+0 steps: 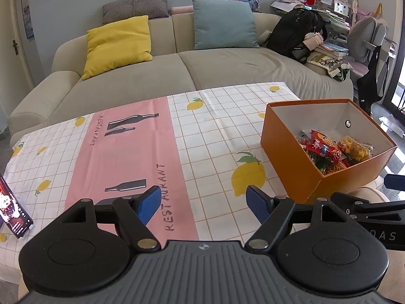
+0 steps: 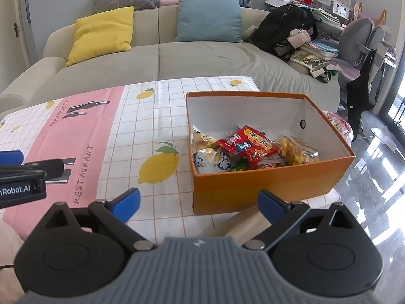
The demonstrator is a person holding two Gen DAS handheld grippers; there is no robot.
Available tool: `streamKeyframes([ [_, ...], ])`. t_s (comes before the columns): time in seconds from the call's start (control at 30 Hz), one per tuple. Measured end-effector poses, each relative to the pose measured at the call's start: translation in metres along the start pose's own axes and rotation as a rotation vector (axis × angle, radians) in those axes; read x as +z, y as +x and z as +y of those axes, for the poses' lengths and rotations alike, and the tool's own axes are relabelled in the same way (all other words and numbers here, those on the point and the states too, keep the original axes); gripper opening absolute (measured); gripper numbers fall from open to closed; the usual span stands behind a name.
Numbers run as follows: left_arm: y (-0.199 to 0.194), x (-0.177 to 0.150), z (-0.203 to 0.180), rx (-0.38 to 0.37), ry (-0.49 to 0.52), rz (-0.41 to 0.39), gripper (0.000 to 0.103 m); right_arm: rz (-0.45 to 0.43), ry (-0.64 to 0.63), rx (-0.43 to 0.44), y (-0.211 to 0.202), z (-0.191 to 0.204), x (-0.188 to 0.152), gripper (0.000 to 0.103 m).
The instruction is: Organize snacks
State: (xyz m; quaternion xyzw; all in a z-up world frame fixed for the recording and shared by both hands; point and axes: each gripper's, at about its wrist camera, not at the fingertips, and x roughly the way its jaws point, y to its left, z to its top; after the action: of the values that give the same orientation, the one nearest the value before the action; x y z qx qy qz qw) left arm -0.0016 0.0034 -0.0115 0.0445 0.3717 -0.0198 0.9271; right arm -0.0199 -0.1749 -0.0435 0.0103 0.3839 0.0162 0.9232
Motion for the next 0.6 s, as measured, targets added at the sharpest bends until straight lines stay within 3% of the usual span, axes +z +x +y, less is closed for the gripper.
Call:
streamKeyframes([
  [0.6,-0.0018,0.0014,0.0042,0.002,-0.024,-0.002,0.089,0.001,-0.008,0.000,-0.0002,0.0022,0.0005,0.097],
])
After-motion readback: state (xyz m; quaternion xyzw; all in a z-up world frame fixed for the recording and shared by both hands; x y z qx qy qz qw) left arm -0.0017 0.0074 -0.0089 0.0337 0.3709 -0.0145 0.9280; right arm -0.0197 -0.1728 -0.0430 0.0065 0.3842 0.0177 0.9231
